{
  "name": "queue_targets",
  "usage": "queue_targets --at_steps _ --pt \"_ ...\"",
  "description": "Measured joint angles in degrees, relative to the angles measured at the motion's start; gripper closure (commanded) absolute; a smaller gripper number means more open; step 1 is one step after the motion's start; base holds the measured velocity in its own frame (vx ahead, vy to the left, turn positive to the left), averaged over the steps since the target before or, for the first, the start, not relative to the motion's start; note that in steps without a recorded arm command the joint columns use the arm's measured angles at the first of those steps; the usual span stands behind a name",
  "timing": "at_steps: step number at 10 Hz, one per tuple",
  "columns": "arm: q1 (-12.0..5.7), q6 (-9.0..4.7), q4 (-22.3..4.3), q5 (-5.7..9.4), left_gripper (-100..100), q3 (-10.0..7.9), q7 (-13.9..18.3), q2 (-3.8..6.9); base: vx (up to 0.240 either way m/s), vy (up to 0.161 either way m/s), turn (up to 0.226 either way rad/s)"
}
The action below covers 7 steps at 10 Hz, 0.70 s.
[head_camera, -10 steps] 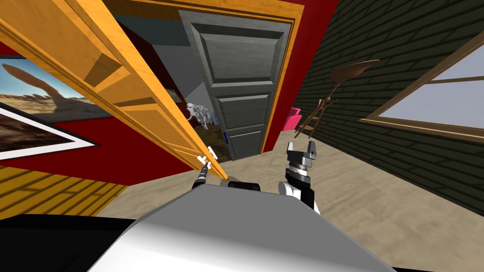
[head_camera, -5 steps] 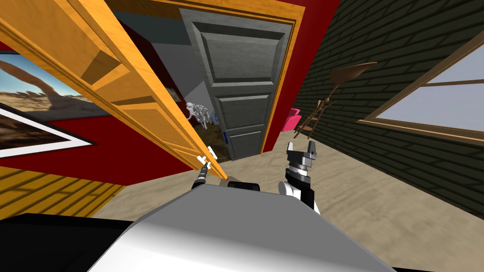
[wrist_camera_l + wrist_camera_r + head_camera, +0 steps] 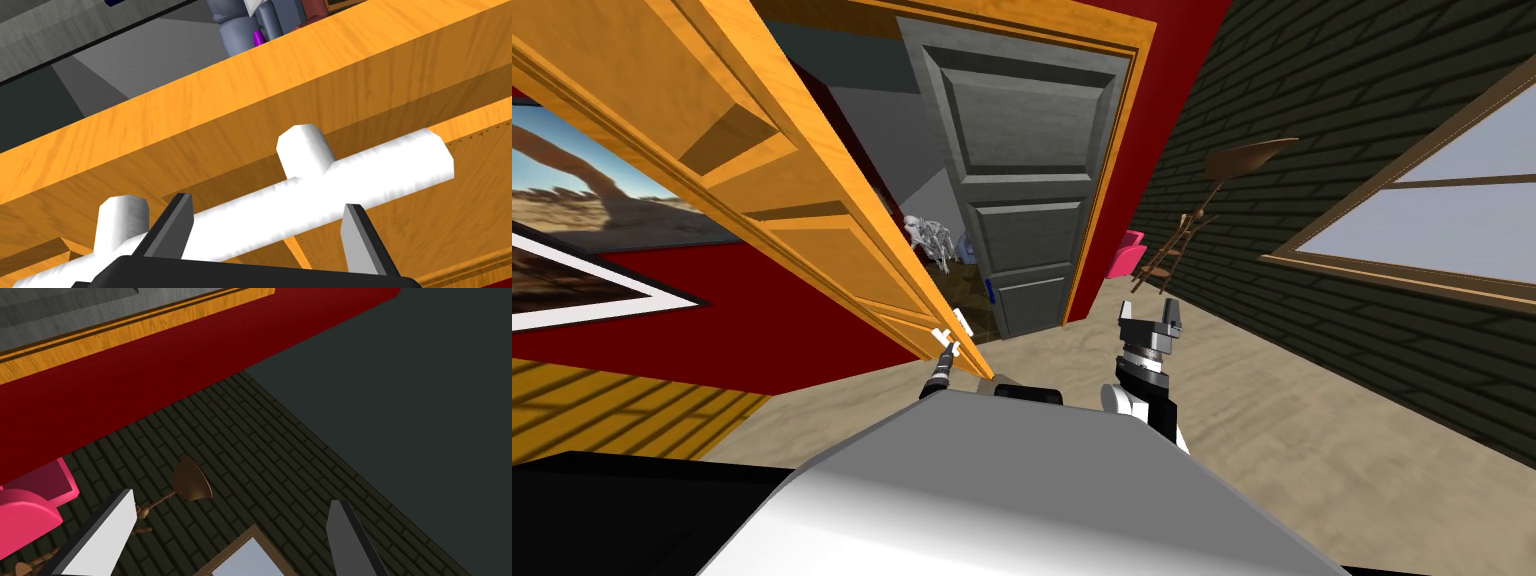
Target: Pull the door open
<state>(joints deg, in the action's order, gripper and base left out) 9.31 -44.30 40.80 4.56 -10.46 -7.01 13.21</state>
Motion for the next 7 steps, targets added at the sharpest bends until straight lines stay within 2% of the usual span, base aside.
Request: queue_targets --at_steps 7 --pt "-0.24 0.09 0.28 0.85 100 1.31 3.97 0.03 -0.03 0.021 -0.035"
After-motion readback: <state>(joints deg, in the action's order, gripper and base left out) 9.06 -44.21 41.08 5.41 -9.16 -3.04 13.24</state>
